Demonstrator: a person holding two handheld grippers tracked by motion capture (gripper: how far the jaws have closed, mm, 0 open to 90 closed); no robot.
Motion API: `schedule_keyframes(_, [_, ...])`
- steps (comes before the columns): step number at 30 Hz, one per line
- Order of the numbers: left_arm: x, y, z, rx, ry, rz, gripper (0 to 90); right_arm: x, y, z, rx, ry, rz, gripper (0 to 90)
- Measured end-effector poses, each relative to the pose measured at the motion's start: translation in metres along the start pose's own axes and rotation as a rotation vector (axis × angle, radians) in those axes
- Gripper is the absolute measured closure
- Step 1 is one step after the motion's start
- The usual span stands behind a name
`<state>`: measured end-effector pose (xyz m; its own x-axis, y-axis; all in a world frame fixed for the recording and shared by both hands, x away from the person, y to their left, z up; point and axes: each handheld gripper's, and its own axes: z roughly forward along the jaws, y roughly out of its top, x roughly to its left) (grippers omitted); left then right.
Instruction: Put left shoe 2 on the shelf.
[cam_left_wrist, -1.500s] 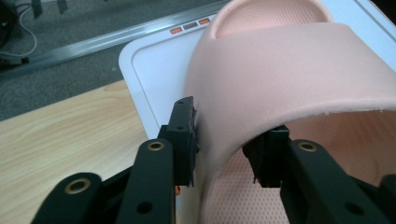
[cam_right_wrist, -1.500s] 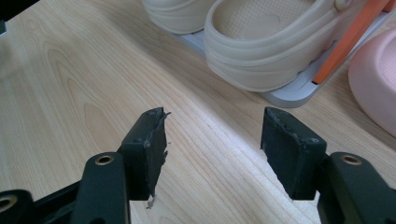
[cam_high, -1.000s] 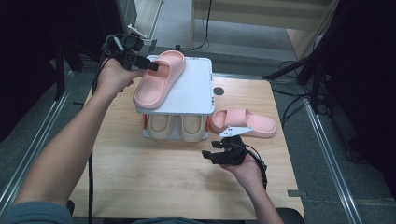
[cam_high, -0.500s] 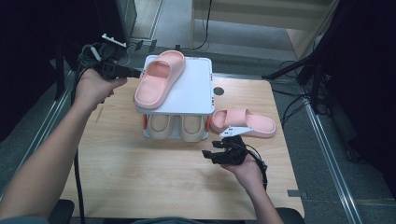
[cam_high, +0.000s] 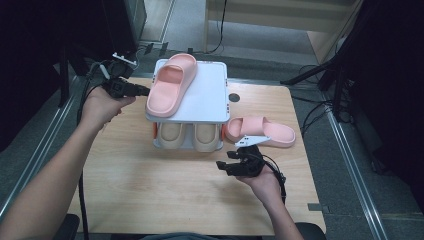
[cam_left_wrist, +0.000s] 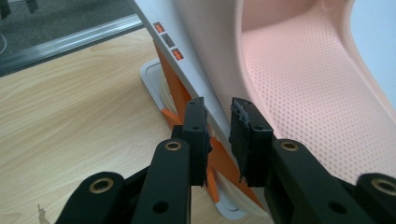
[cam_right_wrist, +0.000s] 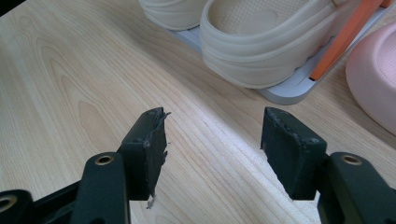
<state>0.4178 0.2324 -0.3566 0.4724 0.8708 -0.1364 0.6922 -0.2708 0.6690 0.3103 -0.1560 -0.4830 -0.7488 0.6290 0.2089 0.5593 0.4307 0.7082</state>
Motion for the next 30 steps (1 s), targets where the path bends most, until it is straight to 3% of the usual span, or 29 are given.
schedule_keyframes(6, [-0.008, 0.002, 0.004, -0.005, -0.002, 0.023, 73.5, 0.000, 0.000, 0.000, -0.001, -0.002, -0.002, 41.0])
schedule_keyframes(11, [-0.004, 0.002, 0.004, -0.011, 0.003, 0.009, 69.7, -0.001, 0.000, -0.002, -0.009, -0.002, 0.000, 41.0])
schedule_keyframes(15, [0.003, -0.002, -0.005, -0.028, -0.019, -0.010, 64.0, -0.005, 0.000, -0.006, -0.024, -0.011, 0.008, 41.1])
schedule_keyframes(22, [0.012, -0.021, -0.012, -0.028, -0.043, -0.030, 58.6, -0.019, 0.000, -0.020, -0.070, -0.050, 0.051, 41.4])
schedule_keyframes(30, [0.019, -0.042, -0.009, -0.028, -0.070, -0.057, 53.8, -0.043, 0.001, -0.033, -0.108, -0.107, 0.058, 42.4])
